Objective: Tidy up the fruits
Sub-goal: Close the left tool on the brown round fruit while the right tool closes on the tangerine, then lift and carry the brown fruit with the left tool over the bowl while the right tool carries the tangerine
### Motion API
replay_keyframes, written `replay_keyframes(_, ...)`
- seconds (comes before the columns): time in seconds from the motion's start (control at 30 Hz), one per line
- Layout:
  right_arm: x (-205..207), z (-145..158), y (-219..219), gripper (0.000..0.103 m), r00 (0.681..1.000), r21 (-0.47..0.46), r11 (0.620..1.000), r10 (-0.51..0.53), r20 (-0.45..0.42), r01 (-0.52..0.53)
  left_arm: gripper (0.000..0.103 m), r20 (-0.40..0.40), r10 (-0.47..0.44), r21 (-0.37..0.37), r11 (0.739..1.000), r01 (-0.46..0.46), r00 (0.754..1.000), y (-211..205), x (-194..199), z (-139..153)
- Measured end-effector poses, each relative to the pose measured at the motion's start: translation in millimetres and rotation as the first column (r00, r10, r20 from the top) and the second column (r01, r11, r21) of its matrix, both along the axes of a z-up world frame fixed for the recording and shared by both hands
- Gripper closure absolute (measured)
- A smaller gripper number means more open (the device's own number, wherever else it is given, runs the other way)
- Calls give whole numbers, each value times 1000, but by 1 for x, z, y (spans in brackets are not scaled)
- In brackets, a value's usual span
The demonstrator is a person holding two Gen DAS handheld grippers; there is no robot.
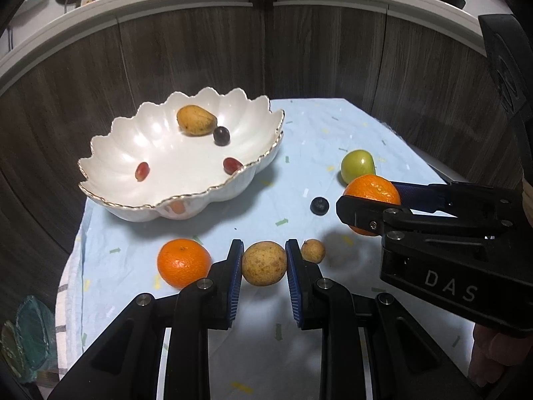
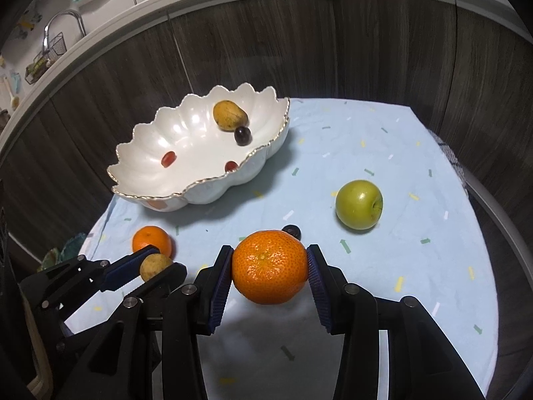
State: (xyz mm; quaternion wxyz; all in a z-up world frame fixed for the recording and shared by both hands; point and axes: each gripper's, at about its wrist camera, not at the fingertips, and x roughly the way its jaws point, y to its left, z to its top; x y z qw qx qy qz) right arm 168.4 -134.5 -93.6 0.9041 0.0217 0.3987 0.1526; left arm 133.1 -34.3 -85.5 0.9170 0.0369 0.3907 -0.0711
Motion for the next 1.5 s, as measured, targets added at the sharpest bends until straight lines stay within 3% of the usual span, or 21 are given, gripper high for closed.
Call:
replay_keyframes(0.77, -15, 49, 15, 58, 996, -4, 1000, 21, 86, -21, 78, 84, 50, -24, 999, -48, 995, 20, -5, 48)
replay_keyframes(1.5, 2, 95, 40, 58, 983, -9, 999, 48, 177, -47, 77, 156, 99, -41, 995, -94, 983, 52, 16, 83)
